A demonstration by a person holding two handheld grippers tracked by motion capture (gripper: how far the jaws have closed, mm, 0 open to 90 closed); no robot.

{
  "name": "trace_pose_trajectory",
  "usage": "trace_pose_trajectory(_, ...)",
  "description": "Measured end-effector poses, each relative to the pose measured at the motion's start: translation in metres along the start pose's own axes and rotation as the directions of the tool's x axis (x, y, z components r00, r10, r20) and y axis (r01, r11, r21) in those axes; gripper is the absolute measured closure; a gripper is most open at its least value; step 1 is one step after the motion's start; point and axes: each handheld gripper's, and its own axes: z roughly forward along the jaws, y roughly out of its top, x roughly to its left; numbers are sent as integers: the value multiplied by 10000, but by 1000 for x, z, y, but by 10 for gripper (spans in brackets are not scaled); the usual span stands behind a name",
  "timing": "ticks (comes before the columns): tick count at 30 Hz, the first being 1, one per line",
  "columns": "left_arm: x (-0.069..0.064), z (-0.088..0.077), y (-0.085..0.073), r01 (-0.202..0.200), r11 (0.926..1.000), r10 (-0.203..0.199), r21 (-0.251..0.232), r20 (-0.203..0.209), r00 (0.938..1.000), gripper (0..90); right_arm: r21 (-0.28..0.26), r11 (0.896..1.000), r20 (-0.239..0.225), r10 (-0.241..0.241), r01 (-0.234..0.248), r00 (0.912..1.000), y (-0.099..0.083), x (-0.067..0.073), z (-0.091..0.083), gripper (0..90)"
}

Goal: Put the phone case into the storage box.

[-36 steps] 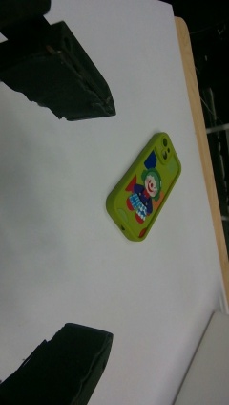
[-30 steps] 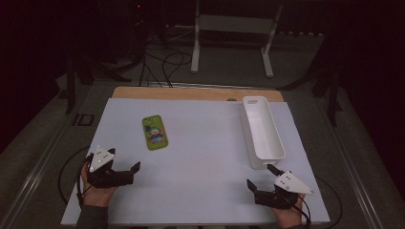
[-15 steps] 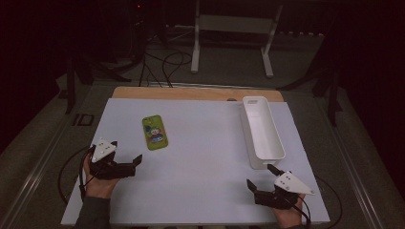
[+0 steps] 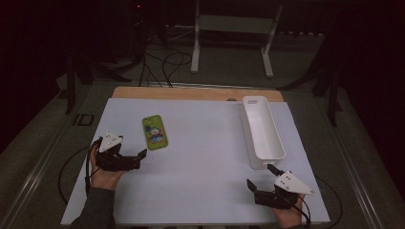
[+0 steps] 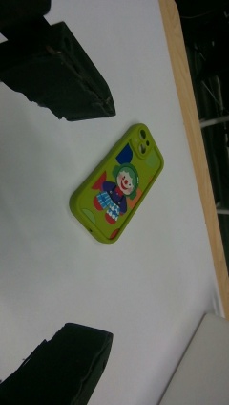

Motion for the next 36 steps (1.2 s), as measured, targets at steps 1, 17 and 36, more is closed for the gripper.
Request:
trace_pose_trajectory(1,0,1,1,-15,10000,15,19,10,10000,0,-2,10000,8,2,-2,10000,0,0,0,88)
trace_pose_trajectory(17,-1,23,14,-10,9999,7,156,228,9997,31,-37,10000,14,-18,18,10000,0,-1,0,88)
trace_pose_trajectory(36,-3,49,25,-146,9994,138,329,267,9995,159,-8,10000,4,35,-35,10000,0,-1,-1,89)
